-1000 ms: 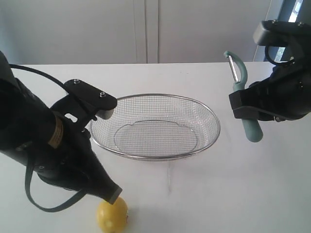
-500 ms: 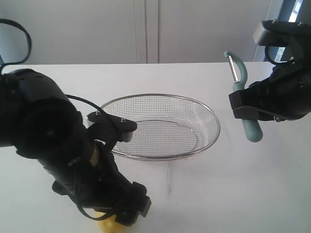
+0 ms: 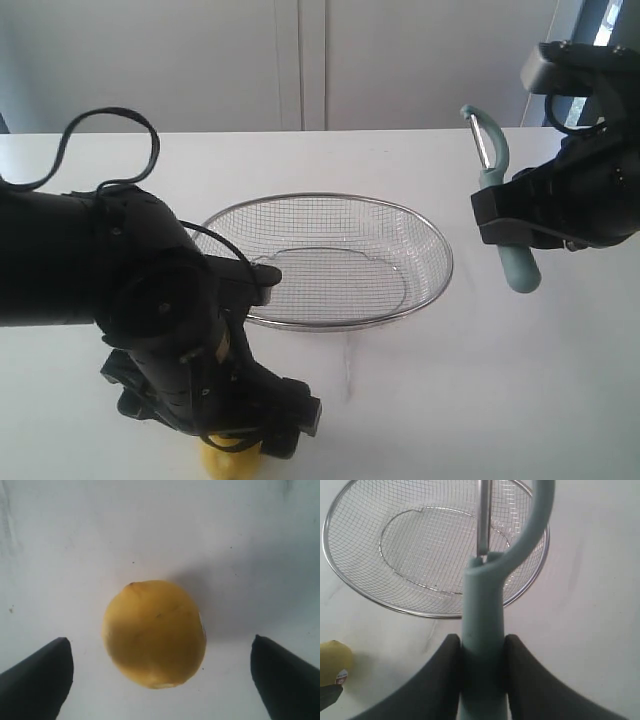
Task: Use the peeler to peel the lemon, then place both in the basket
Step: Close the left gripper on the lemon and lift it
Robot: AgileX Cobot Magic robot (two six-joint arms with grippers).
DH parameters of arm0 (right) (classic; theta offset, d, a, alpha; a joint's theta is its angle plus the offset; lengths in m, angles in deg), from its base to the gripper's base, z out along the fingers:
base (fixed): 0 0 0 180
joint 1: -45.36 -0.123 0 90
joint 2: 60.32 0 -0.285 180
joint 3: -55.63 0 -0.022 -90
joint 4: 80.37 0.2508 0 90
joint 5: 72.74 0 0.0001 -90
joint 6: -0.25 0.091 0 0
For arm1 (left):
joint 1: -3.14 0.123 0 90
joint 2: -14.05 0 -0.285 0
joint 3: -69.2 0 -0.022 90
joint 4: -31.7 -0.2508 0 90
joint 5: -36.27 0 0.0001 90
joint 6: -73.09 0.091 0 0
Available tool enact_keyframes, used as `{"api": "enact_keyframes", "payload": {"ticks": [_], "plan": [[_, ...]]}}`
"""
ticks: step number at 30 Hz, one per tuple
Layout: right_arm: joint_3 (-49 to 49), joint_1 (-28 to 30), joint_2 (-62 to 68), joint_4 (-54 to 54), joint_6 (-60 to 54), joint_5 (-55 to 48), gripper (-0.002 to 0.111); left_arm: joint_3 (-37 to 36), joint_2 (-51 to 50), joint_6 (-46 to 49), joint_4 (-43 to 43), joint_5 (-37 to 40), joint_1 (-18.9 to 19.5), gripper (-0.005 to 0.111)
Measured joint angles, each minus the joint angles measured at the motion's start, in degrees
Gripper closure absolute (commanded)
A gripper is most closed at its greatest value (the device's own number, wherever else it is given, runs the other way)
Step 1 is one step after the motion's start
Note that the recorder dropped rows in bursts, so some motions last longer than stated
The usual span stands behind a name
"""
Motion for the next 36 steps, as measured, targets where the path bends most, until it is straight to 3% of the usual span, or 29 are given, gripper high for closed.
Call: {"api": "enact_keyframes", "payload": {"ticks": [23,29,33,36], "plan": [[0.0,0.0,0.0,0.0,0.0,0.0,0.108,0.1,-7.1,-3.6,-1.7,-4.1,0.0,0.014],[0.0,0.0,0.0,0.0,0.0,0.0,0.108,0.1,-7.1,-3.6,-1.9,-6.2,0.0,0.036],[0.0,0.0,0.0,0.0,0.0,0.0,0.108,0.1,-7.6,-3.4,-2.1,-6.4,0.0,0.058],[0.0,0.0,0.0,0.0,0.0,0.0,0.108,0.3,-7.7,-3.1,-2.1,-5.7,0.0,0.08]]}}
